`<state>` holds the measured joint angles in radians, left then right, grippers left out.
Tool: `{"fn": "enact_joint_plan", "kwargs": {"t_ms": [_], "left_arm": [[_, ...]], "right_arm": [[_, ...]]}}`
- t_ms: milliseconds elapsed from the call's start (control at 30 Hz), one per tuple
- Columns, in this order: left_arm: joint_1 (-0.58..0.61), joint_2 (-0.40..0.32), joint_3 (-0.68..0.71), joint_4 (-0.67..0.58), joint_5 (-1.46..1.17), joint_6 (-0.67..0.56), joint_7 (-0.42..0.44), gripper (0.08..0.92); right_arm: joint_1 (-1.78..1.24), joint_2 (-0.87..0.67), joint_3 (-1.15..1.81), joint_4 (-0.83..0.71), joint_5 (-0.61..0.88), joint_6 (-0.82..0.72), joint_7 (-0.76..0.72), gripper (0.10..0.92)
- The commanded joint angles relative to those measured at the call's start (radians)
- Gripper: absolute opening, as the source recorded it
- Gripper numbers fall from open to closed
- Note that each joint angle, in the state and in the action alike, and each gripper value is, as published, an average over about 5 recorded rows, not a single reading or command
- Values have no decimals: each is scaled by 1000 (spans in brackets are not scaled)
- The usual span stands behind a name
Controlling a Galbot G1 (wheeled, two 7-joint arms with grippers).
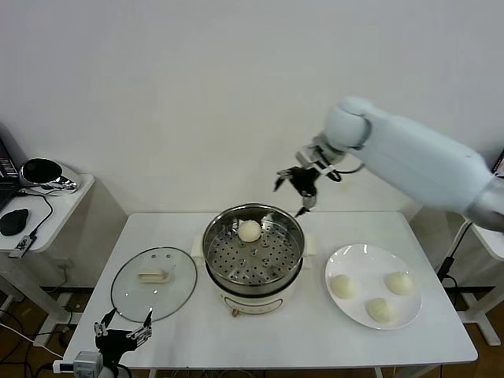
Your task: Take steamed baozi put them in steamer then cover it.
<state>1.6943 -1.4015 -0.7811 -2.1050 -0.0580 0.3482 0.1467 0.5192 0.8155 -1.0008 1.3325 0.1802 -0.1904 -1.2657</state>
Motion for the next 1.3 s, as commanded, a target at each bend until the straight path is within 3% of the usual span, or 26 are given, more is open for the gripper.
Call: {"fn": "enact_joint_plan", "kwargs": {"t_ms": [33, 333, 667, 1300], "left_arm": [[1, 4, 3, -9, -1, 5, 3, 823], [6, 2, 4, 1, 5, 7, 4, 823], [16, -4, 5, 5, 13, 7, 4, 823], [21, -14, 3, 28, 28, 6, 4, 823]], "right_arm": [[-77, -262, 33, 180, -24, -335, -22, 823], [-324, -307, 175, 226, -137, -330, 10, 823], [-566, -232, 305, 151, -236, -251, 102, 823], [-656, -114, 325, 52, -335, -185, 105, 823]]}}
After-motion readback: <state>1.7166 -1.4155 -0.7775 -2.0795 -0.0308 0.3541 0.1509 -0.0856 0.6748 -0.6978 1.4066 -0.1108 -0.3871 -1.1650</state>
